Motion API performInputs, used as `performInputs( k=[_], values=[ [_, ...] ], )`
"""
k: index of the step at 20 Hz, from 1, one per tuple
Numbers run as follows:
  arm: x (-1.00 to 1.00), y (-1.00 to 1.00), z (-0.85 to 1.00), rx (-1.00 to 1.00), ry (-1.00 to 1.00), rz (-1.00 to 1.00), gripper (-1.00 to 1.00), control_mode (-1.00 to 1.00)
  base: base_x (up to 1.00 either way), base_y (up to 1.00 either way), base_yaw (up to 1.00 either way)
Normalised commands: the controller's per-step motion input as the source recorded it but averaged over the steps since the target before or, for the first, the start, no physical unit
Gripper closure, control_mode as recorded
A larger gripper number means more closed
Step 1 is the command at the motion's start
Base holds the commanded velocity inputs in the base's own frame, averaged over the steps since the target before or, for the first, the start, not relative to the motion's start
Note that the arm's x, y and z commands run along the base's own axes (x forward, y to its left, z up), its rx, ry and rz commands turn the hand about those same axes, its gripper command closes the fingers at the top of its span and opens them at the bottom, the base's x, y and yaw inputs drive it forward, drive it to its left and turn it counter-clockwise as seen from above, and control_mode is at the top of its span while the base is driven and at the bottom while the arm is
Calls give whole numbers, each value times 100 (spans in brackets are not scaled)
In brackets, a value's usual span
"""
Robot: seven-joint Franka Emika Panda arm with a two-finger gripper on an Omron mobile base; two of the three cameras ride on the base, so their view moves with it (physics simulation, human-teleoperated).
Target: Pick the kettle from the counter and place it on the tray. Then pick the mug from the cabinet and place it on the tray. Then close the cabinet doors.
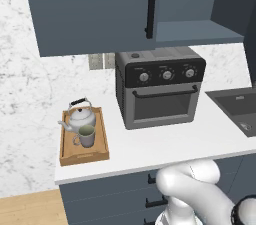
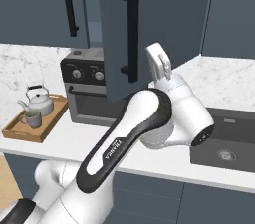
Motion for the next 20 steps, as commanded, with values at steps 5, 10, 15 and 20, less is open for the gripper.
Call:
performInputs(
  k=[5,10,15,20],
  values=[
    [37,96,0,-1,27,-27,-100,-100,0,0,0],
    [57,85,2,0,32,-27,-100,-100,0,0,0],
    [84,50,8,0,33,-21,-100,-100,0,0,0],
    [92,7,6,0,28,-9,-100,-100,0,0,0]
  ],
)
